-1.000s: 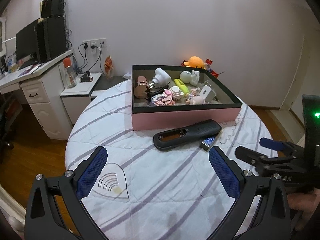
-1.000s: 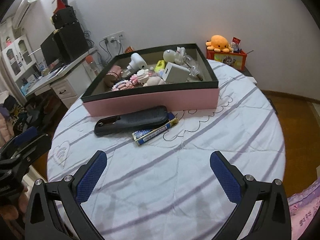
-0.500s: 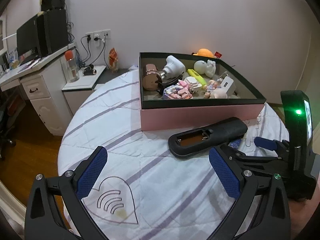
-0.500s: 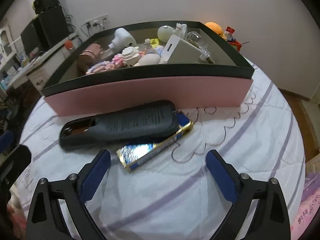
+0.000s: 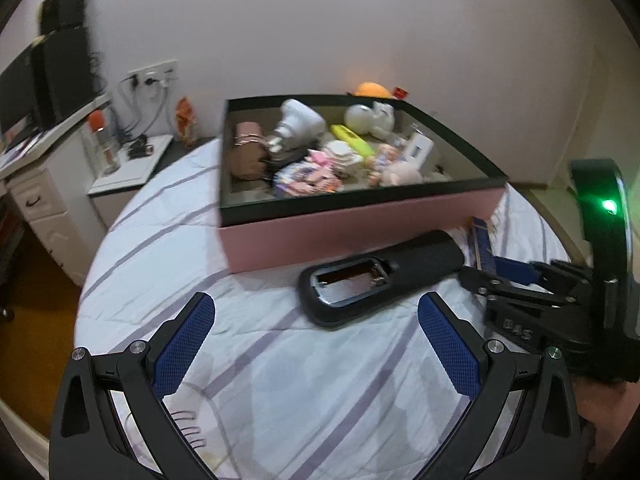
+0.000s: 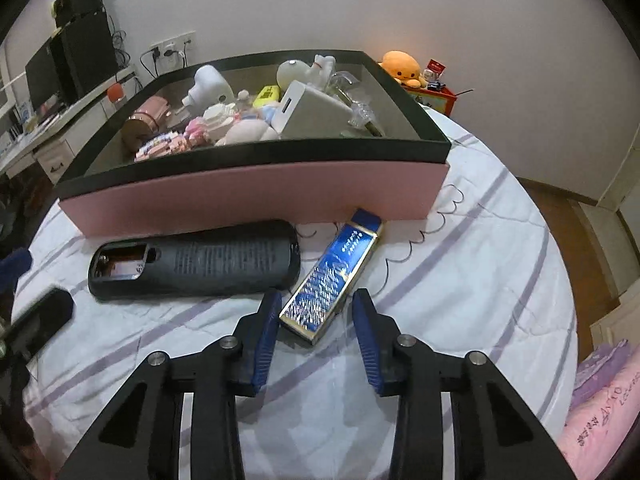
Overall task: Organize rigid objects
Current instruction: 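Close the left gripper on the black remote while the right grips the blue card pack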
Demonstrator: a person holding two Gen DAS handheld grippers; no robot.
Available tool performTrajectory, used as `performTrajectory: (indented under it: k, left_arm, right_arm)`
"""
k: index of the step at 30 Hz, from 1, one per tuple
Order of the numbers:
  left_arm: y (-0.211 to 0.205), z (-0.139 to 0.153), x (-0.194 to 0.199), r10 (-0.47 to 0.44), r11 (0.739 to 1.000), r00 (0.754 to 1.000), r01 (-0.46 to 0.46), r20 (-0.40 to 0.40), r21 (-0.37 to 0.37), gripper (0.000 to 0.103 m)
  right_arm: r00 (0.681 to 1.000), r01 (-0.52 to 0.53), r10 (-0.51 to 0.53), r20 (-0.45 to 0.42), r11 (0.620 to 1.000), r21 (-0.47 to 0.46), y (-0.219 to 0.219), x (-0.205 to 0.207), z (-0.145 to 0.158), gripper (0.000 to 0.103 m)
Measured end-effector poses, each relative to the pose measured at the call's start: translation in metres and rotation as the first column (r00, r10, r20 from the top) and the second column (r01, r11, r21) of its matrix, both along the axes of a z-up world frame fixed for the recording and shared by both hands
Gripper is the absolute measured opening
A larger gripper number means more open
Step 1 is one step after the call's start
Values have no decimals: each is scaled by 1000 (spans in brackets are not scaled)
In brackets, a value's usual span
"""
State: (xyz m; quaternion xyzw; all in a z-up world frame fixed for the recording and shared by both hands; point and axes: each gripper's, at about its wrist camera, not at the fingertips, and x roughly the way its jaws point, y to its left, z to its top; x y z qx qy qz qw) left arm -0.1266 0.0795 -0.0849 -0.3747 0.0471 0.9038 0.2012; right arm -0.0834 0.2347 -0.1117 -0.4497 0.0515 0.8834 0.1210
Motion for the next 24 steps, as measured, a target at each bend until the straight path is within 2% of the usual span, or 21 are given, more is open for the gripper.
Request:
performTrajectory:
  k: [4, 9, 16, 21, 24]
  left_arm:
    - [20, -5, -5, -56, 998, 998, 56, 11, -26, 103]
    - [35, -12, -11, -75, 997, 996, 76, 37, -14, 103]
    - [48, -27, -30, -98, 995, 990, 101, 99, -18, 103]
    - [52, -27, -30, -213, 977, 968, 211, 135, 30, 101]
    - [58, -26, -19, -301, 953, 945, 303, 128, 2, 96]
  right_arm:
    - [1000, -15, 15, -20, 1000, -10, 3, 4, -2, 38]
    - [1000, -1, 0, -30, 1000, -26, 17, 14, 3, 27]
    - [999, -25, 23, -31, 999, -46, 25, 10, 2, 27]
    - [999, -32, 30, -31, 998, -56, 30, 9, 2, 27]
    - [1000, -14, 13, -25, 998, -57, 39, 13, 3, 27]
